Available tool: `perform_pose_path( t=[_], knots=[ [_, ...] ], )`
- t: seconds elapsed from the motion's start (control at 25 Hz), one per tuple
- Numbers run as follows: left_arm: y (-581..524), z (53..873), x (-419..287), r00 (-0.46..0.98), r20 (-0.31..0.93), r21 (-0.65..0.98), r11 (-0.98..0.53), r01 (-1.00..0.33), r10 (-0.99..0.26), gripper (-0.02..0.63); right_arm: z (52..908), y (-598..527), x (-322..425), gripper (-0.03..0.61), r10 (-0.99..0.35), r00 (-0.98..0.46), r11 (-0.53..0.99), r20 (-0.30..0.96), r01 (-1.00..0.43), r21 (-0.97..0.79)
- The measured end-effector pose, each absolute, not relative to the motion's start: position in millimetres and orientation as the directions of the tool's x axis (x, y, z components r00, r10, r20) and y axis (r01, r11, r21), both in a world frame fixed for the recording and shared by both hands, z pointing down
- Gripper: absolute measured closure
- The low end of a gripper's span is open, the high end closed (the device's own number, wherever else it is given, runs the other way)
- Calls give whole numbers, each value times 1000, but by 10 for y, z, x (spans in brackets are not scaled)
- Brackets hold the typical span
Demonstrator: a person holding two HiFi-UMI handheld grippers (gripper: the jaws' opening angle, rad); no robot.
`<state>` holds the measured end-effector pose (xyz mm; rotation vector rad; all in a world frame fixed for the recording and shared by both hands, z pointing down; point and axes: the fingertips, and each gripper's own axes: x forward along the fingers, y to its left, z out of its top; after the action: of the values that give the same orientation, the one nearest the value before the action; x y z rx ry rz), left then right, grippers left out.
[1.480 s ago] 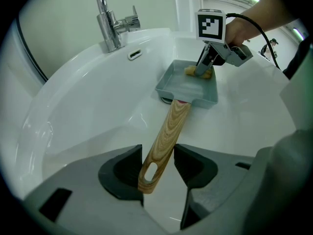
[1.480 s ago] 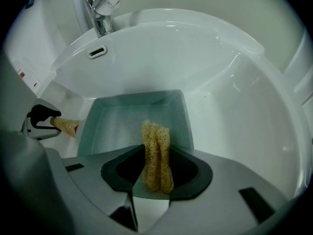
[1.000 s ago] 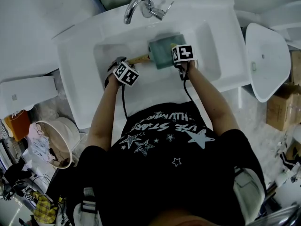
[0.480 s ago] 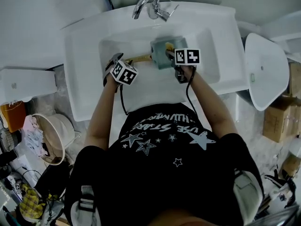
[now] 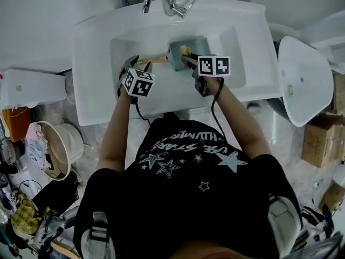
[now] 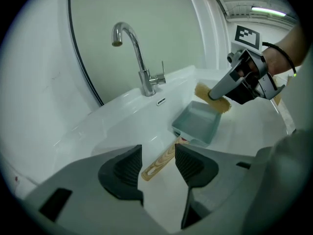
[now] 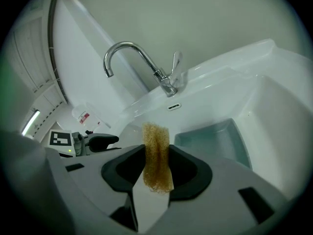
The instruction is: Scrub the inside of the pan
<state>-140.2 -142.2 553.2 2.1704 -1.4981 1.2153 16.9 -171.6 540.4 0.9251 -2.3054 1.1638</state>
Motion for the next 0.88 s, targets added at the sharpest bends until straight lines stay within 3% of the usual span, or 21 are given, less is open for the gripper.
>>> perform_pose_path(
  t=[0.48,0.6,0.88],
  knots=[
    [-869,5236,-887,183,705,-148,-395,-906,-685,417,4954,-1377,719,430,-482,-695,490,533,-718,-494],
    [-777,5064,-863,150,654,-161,-330,-930,-741,504,4878,-1252,822,430,-492,-697,495,521,-717,-491],
    [-493,4870,-748,128,620,-174,-294,-940,-774,580,4808,-942,988,433,-506,-688,478,521,-726,-494]
  ],
)
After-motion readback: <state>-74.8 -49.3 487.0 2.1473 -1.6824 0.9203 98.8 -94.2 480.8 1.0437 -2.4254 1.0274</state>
